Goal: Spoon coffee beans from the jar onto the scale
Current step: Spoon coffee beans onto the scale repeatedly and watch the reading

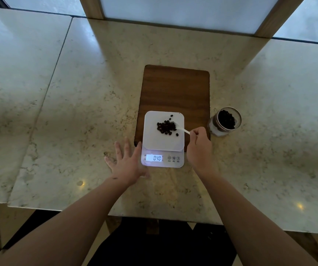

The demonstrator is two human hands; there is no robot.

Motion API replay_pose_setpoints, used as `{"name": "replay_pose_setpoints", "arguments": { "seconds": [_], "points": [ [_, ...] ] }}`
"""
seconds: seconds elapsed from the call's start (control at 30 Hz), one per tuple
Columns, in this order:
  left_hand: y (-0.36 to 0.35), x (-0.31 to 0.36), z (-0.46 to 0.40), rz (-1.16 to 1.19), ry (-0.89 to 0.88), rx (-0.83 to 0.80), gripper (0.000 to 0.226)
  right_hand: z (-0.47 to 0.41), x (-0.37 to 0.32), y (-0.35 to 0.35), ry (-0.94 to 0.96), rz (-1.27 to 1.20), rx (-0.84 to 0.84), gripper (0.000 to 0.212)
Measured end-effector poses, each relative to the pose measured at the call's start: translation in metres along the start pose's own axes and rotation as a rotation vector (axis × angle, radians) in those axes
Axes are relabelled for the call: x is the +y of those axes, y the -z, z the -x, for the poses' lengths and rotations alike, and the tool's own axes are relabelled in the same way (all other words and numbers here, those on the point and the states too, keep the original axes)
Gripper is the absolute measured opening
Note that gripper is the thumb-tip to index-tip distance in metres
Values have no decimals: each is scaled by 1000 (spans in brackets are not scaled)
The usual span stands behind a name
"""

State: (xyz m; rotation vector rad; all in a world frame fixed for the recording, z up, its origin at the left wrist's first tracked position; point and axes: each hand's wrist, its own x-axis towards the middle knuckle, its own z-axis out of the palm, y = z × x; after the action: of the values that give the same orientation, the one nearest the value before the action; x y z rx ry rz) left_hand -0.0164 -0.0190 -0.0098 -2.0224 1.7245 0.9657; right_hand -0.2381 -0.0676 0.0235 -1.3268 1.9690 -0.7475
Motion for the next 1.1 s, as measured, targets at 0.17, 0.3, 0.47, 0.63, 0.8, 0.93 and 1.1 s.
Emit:
{"name": "replay_pose_setpoints", "arguments": {
  "seconds": [0.17,0.3,0.47,0.63,0.8,0.93,1.1],
  "points": [
    [1,1,0,7,-3,-8,126,7,2,10,200,135,9,19],
    [0,-1,-1,4,4,-14,127,10,4,15,271,139,16,21],
    [-4,-1,-3,-1,10,-19,128,-7,4,17,133,3,41,18],
    [-4,-2,-4,3,16,-11,127,-26,0,16,34,-67,-19,19],
    [-3,-1,-3,7,23,-9,128,-40,-4,11,-34,-156,-59,18],
    [-3,-1,-3,9,20,-18,128,-45,-6,2,-51,-160,-66,17],
    [-3,-3,-3,11,9,-15,127,-43,-4,-2,-22,-93,-100,16]
  ]
}}
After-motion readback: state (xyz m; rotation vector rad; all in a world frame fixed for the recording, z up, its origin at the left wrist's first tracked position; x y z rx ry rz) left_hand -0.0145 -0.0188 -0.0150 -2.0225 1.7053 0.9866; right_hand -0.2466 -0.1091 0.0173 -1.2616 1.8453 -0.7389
